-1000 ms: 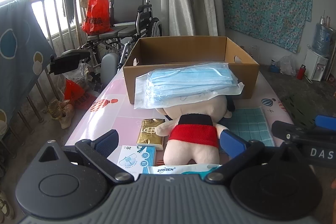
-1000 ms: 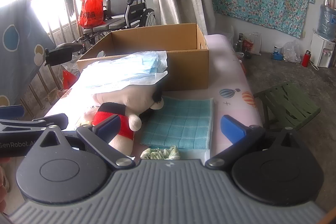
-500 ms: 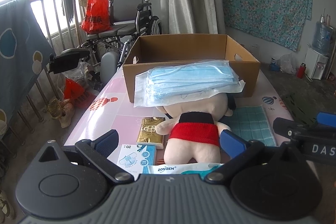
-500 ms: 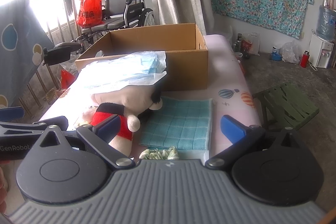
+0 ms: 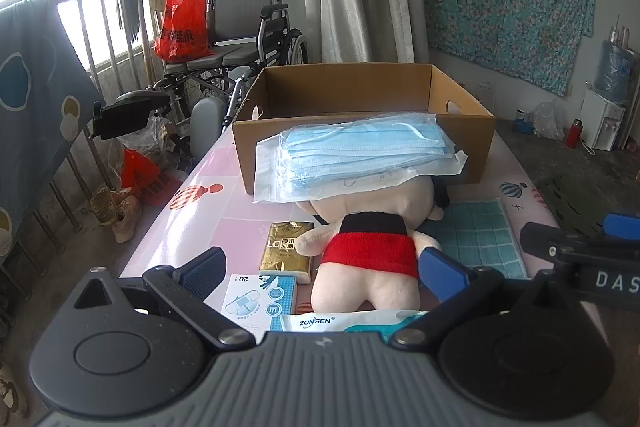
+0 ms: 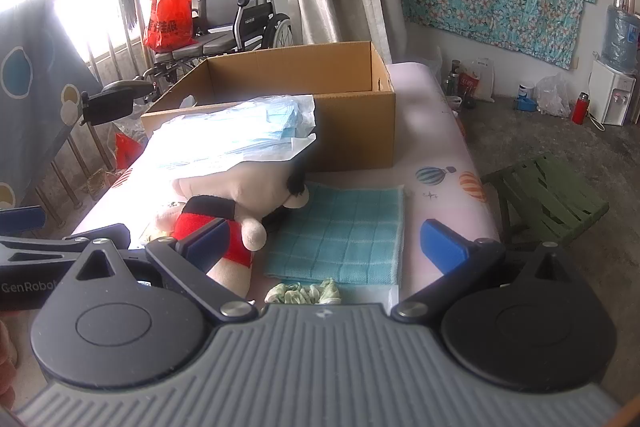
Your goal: Organize soft objects
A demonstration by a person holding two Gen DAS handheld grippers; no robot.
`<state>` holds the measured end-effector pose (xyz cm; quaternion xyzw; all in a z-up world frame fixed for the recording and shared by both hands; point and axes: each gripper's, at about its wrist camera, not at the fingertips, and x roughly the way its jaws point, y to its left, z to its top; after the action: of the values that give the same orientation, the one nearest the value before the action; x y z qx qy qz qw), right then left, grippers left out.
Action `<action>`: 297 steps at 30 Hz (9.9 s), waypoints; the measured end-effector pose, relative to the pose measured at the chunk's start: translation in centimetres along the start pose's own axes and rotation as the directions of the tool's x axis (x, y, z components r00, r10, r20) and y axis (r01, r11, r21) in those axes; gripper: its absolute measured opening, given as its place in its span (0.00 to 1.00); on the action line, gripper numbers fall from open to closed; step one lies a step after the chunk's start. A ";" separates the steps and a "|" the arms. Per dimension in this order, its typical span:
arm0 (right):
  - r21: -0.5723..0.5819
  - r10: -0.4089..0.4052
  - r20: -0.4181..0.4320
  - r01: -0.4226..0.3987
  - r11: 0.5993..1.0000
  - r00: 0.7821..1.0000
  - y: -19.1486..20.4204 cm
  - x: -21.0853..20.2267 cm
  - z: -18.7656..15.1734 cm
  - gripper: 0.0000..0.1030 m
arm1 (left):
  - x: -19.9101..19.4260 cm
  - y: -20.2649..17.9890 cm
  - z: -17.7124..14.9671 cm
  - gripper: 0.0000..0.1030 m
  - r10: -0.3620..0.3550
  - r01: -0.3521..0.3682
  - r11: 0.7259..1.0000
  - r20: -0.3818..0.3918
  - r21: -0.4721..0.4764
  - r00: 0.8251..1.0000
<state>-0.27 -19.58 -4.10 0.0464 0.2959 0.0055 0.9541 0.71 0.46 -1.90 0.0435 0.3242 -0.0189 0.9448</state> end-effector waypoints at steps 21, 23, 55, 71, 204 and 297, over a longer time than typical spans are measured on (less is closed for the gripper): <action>-0.003 0.007 -0.010 -0.007 1.000 1.000 0.2 0.1 0.1 0.99 | 0.2 0.4 -0.3 1.00 -0.002 0.002 1.000 -0.002 -0.005 1.000; -0.004 0.006 -0.009 -0.006 1.000 1.000 0.2 0.1 0.1 0.99 | 0.3 0.5 -0.3 1.00 -0.002 0.002 1.000 -0.001 -0.001 1.000; -0.010 0.008 -0.001 -0.008 1.000 1.000 0.4 -0.3 -0.1 0.99 | 0.1 0.6 -0.1 1.00 -0.011 0.011 1.000 -0.011 -0.025 1.000; 0.019 0.039 -0.055 -0.038 0.999 0.998 0.3 1.7 0.3 0.99 | 1.3 1.3 -0.3 1.00 -0.023 0.021 0.999 -0.048 -0.048 0.999; 0.396 0.573 -0.240 -0.460 0.795 0.784 -2.8 15.6 10.6 0.64 | 19.3 6.6 8.0 0.72 -0.629 0.633 0.768 -0.299 -0.097 0.718; 0.433 0.347 -0.375 -0.168 0.886 0.860 -11.4 23.5 5.0 0.13 | 32.0 0.3 5.6 0.08 -0.594 0.507 0.803 -0.346 -0.312 0.726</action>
<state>21.77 -30.43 -14.26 0.2704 0.4907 0.0876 0.8236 29.43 0.01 -17.13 -0.1453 0.5214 -0.2575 0.8005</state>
